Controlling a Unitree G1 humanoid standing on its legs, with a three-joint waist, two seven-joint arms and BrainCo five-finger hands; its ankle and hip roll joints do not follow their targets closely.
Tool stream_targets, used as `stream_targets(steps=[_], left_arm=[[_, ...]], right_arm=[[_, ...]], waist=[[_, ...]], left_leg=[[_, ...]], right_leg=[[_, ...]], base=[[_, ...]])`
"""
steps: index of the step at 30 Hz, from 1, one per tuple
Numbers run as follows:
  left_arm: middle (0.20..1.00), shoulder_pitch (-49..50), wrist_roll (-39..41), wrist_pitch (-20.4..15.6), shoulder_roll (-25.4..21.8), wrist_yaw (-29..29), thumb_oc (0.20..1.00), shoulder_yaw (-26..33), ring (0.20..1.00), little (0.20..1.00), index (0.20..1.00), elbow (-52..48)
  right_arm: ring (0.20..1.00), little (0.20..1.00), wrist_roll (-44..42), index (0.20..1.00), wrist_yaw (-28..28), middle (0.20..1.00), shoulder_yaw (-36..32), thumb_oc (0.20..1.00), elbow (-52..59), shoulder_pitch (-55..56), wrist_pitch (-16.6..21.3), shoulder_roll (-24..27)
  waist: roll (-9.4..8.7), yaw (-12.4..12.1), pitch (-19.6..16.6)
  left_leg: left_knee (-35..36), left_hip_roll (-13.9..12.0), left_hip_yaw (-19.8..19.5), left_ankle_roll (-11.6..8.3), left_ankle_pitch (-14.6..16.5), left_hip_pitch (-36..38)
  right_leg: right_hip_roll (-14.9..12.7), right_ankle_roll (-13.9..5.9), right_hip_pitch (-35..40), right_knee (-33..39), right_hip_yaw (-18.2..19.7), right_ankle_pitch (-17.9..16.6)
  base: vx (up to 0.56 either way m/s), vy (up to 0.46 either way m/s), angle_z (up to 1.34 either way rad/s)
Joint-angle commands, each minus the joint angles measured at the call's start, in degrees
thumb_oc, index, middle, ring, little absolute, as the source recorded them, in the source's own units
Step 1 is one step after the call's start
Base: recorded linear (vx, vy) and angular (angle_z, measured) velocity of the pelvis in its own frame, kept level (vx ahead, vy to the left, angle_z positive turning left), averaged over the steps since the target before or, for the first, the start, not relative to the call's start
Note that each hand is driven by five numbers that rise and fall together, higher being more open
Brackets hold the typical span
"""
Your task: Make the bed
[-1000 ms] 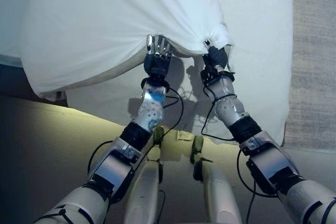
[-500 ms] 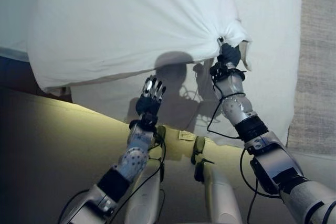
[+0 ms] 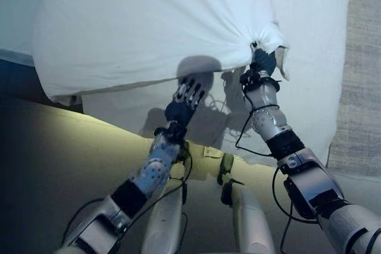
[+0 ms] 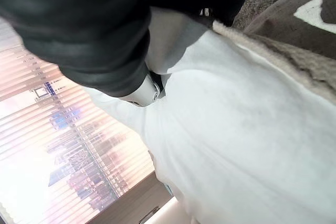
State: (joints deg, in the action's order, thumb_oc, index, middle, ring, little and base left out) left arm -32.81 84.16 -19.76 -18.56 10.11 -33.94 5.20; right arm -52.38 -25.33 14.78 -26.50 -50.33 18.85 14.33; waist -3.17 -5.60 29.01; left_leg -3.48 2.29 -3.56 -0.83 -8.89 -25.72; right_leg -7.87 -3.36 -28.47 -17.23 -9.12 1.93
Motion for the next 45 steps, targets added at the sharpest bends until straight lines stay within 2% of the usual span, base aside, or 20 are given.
stream_targets(steps=[1,4,8,18,23,35,41,45], left_arm=[[1.000,-0.23,-1.53,-2.41,3.37,0.02,1.000,3.11,1.000,1.000,1.000,-1.36],[1.000,-3.77,-1.01,-3.26,5.36,0.57,1.000,3.78,1.000,1.000,1.000,0.13],[1.000,-6.10,-0.83,-3.80,6.37,1.00,1.000,4.19,1.000,1.000,1.000,1.05],[1.000,-9.45,-1.53,-4.03,6.30,2.33,1.000,4.30,1.000,1.000,1.000,3.03],[1.000,-7.02,-2.30,-2.70,4.23,1.89,1.000,2.96,1.000,1.000,1.000,0.81],[1.000,3.47,1.60,1.30,-2.23,-3.79,1.000,-2.83,1.000,1.000,1.000,-9.53],[1.000,3.96,2.79,1.54,-4.50,-4.85,1.000,-4.19,1.000,1.000,1.000,-12.01],[1.000,2.21,2.77,0.94,-4.13,-4.51,1.000,-3.77,1.000,1.000,1.000,-10.93]], right_arm=[[0.200,0.200,-0.24,0.200,2.71,0.200,0.00,0.200,10.31,4.50,6.44,2.75],[0.200,0.200,-2.12,0.200,5.02,0.200,-0.26,0.200,14.30,5.76,7.79,2.20],[0.200,0.200,-1.75,0.200,5.01,0.200,-0.61,0.200,17.53,6.76,9.00,1.89],[0.200,0.200,0.07,0.200,4.05,0.200,-1.40,0.200,22.95,7.97,10.33,1.41],[0.200,0.200,2.53,0.200,2.71,0.200,-1.68,0.200,24.28,6.12,10.36,2.19],[0.200,0.200,6.80,0.200,0.34,0.200,-2.34,0.200,20.14,1.21,8.82,4.59],[0.200,0.200,6.81,0.200,0.44,0.200,-2.49,0.200,18.75,0.97,8.89,4.39],[0.200,0.200,6.51,0.200,1.16,0.200,-2.07,0.200,18.83,1.64,8.83,4.24]], waist=[[0.02,3.28,-3.82],[-0.16,3.90,-4.36],[-0.18,4.48,-4.81],[0.06,5.36,-5.33],[0.45,5.14,-5.40],[1.28,3.89,-5.27],[1.03,3.65,-5.02],[0.74,3.87,-4.98]], left_leg=[[-5.83,1.23,0.86,-0.66,6.06,-2.08],[-6.02,1.12,1.07,-0.57,6.23,-2.18],[-6.18,1.10,1.24,-0.48,6.37,-2.23],[-6.83,1.31,1.43,-0.26,6.60,-2.74],[-6.93,1.40,1.44,-0.13,6.56,-3.10],[-7.12,1.19,1.50,-0.66,6.49,-3.33],[-7.37,1.26,1.53,-0.45,6.69,-3.35],[-7.46,1.32,1.67,-0.26,6.78,-3.42]], right_leg=[[-0.51,-3.13,0.69,7.97,0.03,-7.53],[-0.55,-3.18,0.44,7.66,0.45,-7.43],[-0.55,-3.23,0.09,7.10,0.92,-7.29],[-0.56,-3.20,-0.41,6.61,1.51,-7.38],[-0.59,-3.19,-0.66,6.82,1.63,-7.61],[-0.61,-3.06,-0.46,7.35,1.02,-7.83],[-0.58,-3.19,-0.47,7.11,1.15,-7.89],[-0.56,-3.26,-0.63,6.97,1.42,-7.84]], base=[[0.00,0.000,0.00],[0.00,0.000,0.00],[0.00,0.000,0.00],[0.00,0.003,0.00],[0.00,0.000,0.00],[0.00,0.000,0.00],[0.00,0.000,0.00],[0.00,0.000,0.00]])
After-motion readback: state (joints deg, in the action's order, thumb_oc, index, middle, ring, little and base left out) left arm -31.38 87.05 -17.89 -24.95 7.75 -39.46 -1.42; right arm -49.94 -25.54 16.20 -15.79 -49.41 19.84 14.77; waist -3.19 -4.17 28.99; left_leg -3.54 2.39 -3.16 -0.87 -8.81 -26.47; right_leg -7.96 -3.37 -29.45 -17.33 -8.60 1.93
